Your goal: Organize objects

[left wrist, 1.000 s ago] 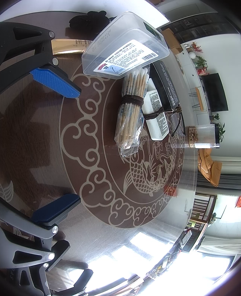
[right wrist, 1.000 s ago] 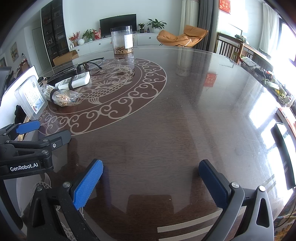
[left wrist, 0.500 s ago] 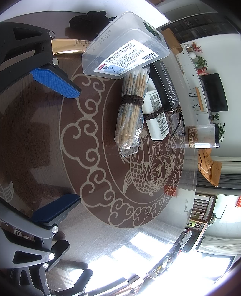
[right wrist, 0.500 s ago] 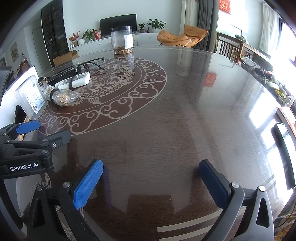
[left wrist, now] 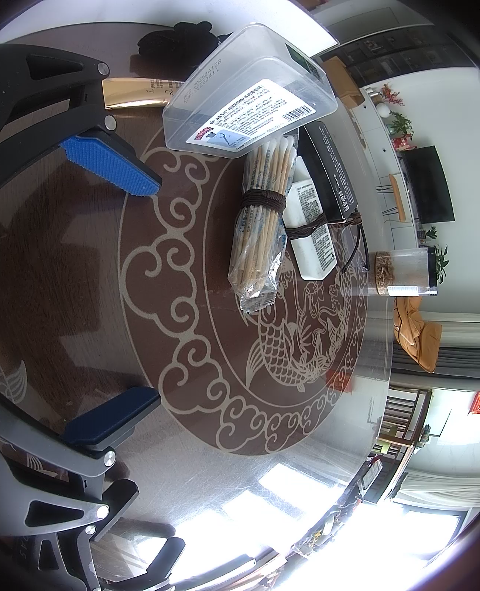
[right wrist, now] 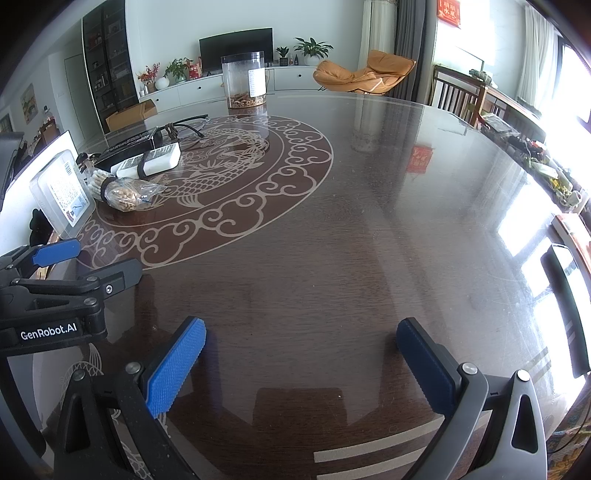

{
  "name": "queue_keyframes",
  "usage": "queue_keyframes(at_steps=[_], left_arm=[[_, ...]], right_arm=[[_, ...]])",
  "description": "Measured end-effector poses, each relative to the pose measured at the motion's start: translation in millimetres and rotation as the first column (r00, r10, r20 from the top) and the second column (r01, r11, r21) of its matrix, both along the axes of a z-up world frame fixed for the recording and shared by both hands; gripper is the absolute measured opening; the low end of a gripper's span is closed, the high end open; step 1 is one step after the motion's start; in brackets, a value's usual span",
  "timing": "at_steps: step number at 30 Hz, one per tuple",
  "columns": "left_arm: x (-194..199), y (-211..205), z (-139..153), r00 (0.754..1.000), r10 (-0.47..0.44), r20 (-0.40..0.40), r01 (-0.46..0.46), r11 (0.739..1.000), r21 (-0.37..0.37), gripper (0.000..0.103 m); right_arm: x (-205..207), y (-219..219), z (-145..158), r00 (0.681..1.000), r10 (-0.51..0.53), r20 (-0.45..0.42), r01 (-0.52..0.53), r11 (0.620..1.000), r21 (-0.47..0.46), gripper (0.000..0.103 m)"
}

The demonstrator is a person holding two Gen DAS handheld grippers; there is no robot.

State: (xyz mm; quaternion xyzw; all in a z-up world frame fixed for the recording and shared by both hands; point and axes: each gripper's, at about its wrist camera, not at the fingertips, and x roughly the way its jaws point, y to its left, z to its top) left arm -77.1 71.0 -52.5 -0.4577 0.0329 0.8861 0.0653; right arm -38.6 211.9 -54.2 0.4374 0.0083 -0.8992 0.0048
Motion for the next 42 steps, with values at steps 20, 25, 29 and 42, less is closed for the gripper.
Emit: queue_keyframes(at_steps=[20,25,29,42], left_arm=[[0.0,0.0,0.1,1.0,0.0,0.0,0.0,1.0,0.0,0.103],[0.1,-0.1,0.2,1.0,0.001,0.0,-0.001,1.0,0.0,0.103],[0.7,0.1,0.1,1.0,-0.004,0.004,0.004,1.0,-0.002,0.103],[40.3,-108.6,38.7,0.991,0.123,0.06,-0.129,0.986,0.106,0.103]], right_arm=[[0.0,-0.8,-0.2,1.0,-0.002,0.0,0.002,1.0,0.0,0.103],[0.2,-0.2,-0.1,1.0,-0.002,0.0,0.002,1.0,0.0,0.103],[0.2,-0.1,-0.1,1.0,-0.002,0.0,0.002,1.0,0.0,0.103],[0.2,-0.1,-0.3,1.0,-0.003,0.0,0.003,1.0,0.001,0.103]])
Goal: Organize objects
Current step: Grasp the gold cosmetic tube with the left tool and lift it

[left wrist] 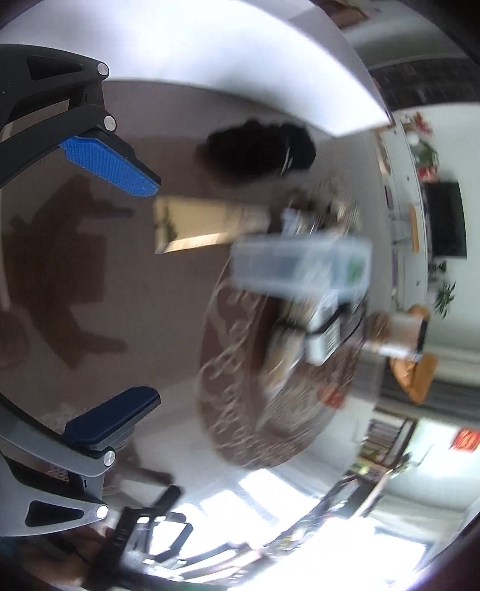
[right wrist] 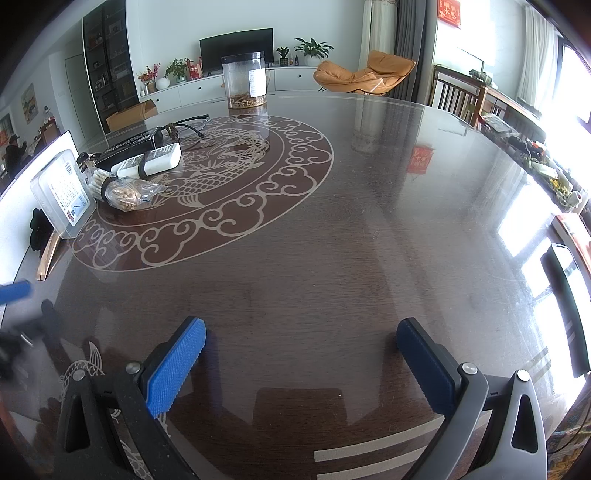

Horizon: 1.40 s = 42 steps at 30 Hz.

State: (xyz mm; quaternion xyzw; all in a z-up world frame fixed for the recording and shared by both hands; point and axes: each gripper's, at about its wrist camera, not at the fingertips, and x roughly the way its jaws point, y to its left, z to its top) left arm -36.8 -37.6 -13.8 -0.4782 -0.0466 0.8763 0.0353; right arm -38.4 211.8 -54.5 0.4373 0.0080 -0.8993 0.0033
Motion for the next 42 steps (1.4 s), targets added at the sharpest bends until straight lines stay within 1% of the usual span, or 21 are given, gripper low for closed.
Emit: queue_keyframes(at_steps=[4,7,8,9,11,12,13,16,19,22,24,25,26,28,29,31,32,33,34,39,42], left_arm=[[-35.9,-30.2,-8.9,0.995,0.004,0.104,-0.014,0.995,0.103,0.103],[-48.9,-36.5,-18.4,0.993,0.011,0.119,-0.02,0.997,0.073,0.101],[-50.0,-35.5,-16.9,0.995,0.007,0.098,-0.012,0.999,0.049,0.089],[-51.5,-34.8,-16.4,0.996,0.002,0.087,-0.004,1.0,0.024,0.085],[-53.4,-30.8,-13.7,0.997,-0.031,0.071,0.033,0.999,-0.03,0.056],[-53.7,-29.6,-12.5,0.997,-0.042,0.064,0.046,0.998,-0.049,0.048],[-51.7,-28.0,-10.7,0.997,-0.047,0.06,0.052,0.996,-0.075,0.029],[-32.4,-30.7,-8.7,0.997,-0.047,0.068,0.049,0.998,-0.037,0.028],[15.2,-29.8,-6.8,0.995,-0.047,0.085,0.048,0.999,-0.012,0.028],[46.7,-26.5,-5.0,0.993,-0.064,0.096,0.069,0.996,-0.059,0.03],[46.7,-25.3,-4.1,0.991,-0.084,0.109,0.092,0.993,-0.072,0.043],[40.2,-25.6,-3.8,0.989,-0.091,0.118,0.099,0.993,-0.067,0.056],[35.2,-26.1,-4.2,0.989,-0.089,0.119,0.097,0.993,-0.064,0.065],[24.4,-24.6,-6.1,0.99,-0.089,0.112,0.098,0.992,-0.077,0.068],[18.7,-20.9,-7.2,0.989,-0.094,0.11,0.106,0.988,-0.11,0.069],[10.2,-14.7,-6.7,0.987,-0.127,0.095,0.139,0.983,-0.122,0.066],[8.3,-14.0,-5.5,0.988,-0.132,0.079,0.141,0.983,-0.121,0.046],[5.6,-13.9,-3.9,0.989,-0.135,0.06,0.142,0.982,-0.128,0.032],[3.9,-13.0,-2.3,0.988,-0.145,0.05,0.15,0.982,-0.118,0.028],[18.7,-26.1,-1.3,0.993,-0.113,0.017,0.114,0.993,-0.042,0.028],[37.6,-29.1,-4.6,0.993,-0.12,0.005,0.12,0.992,-0.021,0.028]], right_arm=[[0.0,-0.2,0.0,1.0,0.0,0.0,0.0,1.0,0.0,0.103],[0.1,-0.4,0.0,1.0,0.0,0.0,0.0,1.0,0.0,0.103],[0.1,-0.1,0.0,1.0,0.0,0.0,0.0,1.0,0.0,0.103],[0.1,-0.1,0.0,1.0,0.0,0.0,0.0,1.0,0.0,0.103],[0.0,-0.2,-0.2,1.0,0.0,0.0,0.0,1.0,0.0,0.103],[0.0,-0.2,0.0,1.0,-0.001,0.0,0.001,1.0,0.0,0.103],[0.0,-0.4,0.0,1.0,-0.001,0.0,0.001,1.0,0.0,0.103],[0.0,-0.3,-0.1,1.0,-0.001,0.0,0.001,1.0,0.0,0.103],[0.0,-0.3,-0.2,1.0,-0.001,0.0,0.001,1.0,0.0,0.103],[-0.1,-0.1,-0.1,1.0,-0.001,0.0,0.001,1.0,0.0,0.103],[0.0,-0.8,-0.3,1.0,-0.001,0.0,0.001,1.0,0.0,0.103],[0.0,0.0,-0.2,1.0,-0.001,0.0,0.001,1.0,0.0,0.103],[0.0,0.1,-0.1,1.0,-0.001,0.0,0.001,1.0,0.0,0.103],[0.2,0.0,-0.1,1.0,-0.001,-0.001,0.001,1.0,0.0,0.103],[0.1,0.2,0.0,1.0,-0.001,-0.001,0.001,1.0,0.001,0.103],[0.3,0.3,-0.1,1.0,-0.001,-0.001,0.001,1.0,0.0,0.103],[0.1,-0.1,-0.2,1.0,-0.001,-0.002,0.001,1.0,0.0,0.103],[0.3,0.1,-0.2,1.0,0.0,-0.002,0.0,1.0,0.0,0.103],[0.3,0.0,-0.5,1.0,-0.001,-0.001,0.001,1.0,0.0,0.103],[2.2,-4.5,1.2,1.0,-0.003,-0.009,0.004,1.0,0.019,0.103],[-4.5,-29.1,11.5,0.992,0.126,-0.012,-0.126,0.992,-0.01,0.103]])
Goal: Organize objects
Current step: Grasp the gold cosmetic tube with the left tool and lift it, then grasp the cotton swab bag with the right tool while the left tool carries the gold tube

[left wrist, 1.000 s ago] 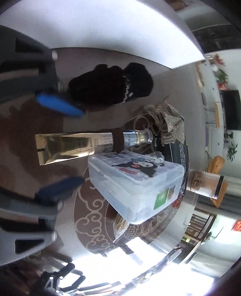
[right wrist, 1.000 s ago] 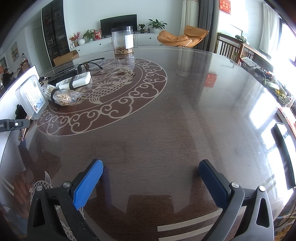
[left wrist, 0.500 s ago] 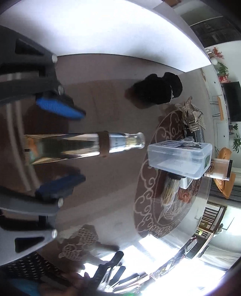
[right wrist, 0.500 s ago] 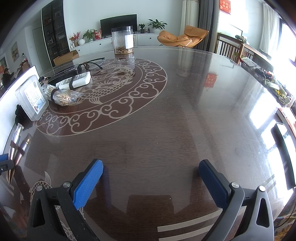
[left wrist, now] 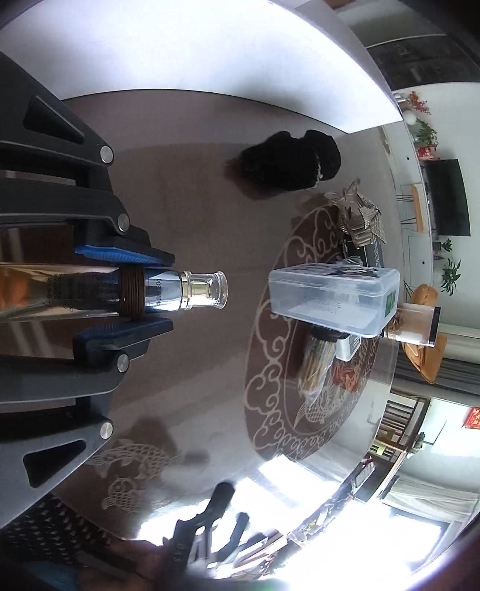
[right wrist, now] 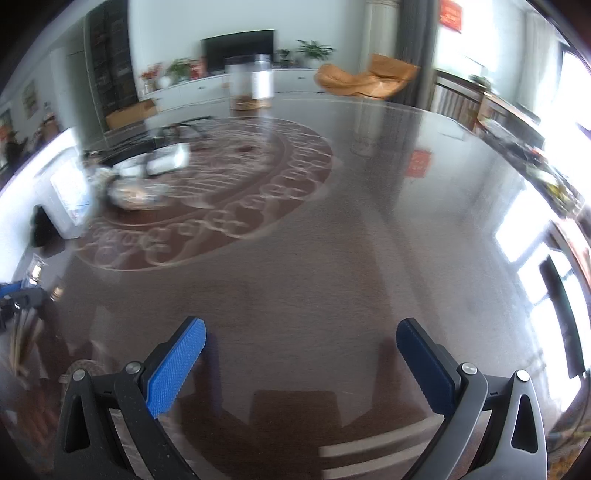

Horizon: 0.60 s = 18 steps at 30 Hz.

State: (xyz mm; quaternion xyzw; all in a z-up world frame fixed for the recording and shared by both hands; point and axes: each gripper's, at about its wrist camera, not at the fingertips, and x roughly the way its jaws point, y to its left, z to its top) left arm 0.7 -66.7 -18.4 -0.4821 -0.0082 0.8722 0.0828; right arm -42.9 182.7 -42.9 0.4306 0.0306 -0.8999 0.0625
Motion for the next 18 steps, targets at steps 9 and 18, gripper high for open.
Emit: queue_keyframes(at_steps=[9,18], left_arm=[[15.8,-0.3,-10.8,1.0,-0.001,-0.027,0.003,0.997,0.081,0.028],[31.4,6.3,-14.5,0.997,-0.041,-0.061,0.048,0.992,0.117,0.028]], right_arm=[[-127.1,-154.1,26.0,0.873,0.466,0.145,-0.485,0.862,0.151,0.074],[-117.6,-159.3,21.1,0.848,0.479,0.228,-0.493,0.87,0.004,0.03]])
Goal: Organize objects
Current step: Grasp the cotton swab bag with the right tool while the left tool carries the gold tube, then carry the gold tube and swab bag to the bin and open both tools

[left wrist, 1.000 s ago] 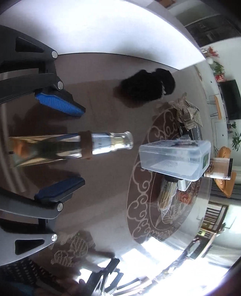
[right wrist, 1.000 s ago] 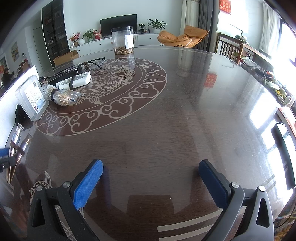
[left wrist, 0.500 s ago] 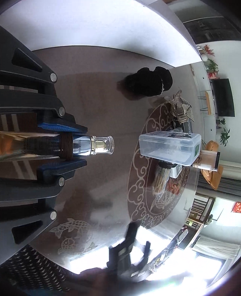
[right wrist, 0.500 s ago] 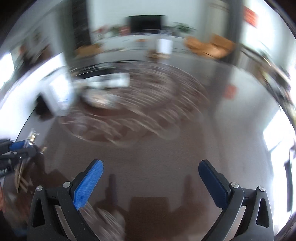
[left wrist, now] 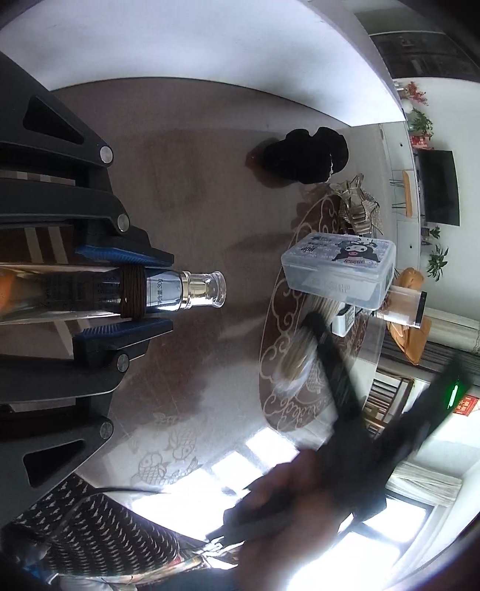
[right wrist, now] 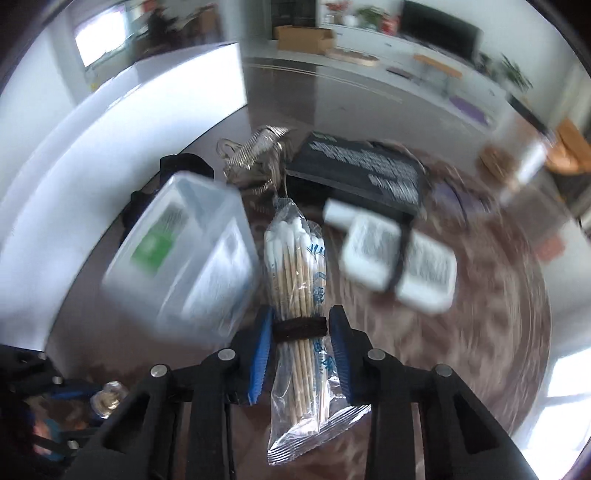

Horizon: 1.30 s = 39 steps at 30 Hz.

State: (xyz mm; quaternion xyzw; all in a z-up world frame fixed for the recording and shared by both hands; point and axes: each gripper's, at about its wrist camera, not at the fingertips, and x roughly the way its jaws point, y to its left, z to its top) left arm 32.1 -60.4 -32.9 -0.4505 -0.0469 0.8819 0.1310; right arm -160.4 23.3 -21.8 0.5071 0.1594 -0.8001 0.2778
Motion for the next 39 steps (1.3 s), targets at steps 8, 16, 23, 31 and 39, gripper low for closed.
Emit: queue_keyframes(at_steps=[8,16,23,31,39], left_arm=[[24.6,5.9,8.2,0.997,-0.036,-0.074,0.045,0.992,0.12,0.028],[52.8,-10.6,73.6,0.963,-0.01,-0.269,0.069,0.975,0.211,0.028],[94.4,-70.9,156.0,0.886,0.134,-0.445,-0.014,0.965,0.263,0.028],[107.7,-171.1,192.1,0.859,0.334,-0.389,-0.294,0.942,0.161,0.028],[21.6,-246.7,108.4,0.873,0.487,-0.041,-0.488,0.873,-0.016,0.07]], right_arm=[[102.6,102.2,17.9,0.973,-0.216,0.085,0.229,0.949,-0.216,0.03],[153.5,104.4,34.7,0.968,-0.249,0.038,0.25,0.925,-0.286,0.03],[162.7,37.5,109.4,0.987,-0.123,-0.1,0.076,0.922,-0.38,0.03],[168.9,-98.8,168.1,0.992,0.096,-0.087,-0.128,0.822,-0.555,0.03],[159.1,-201.6,125.8,0.985,0.174,0.019,-0.138,0.837,-0.53,0.042]])
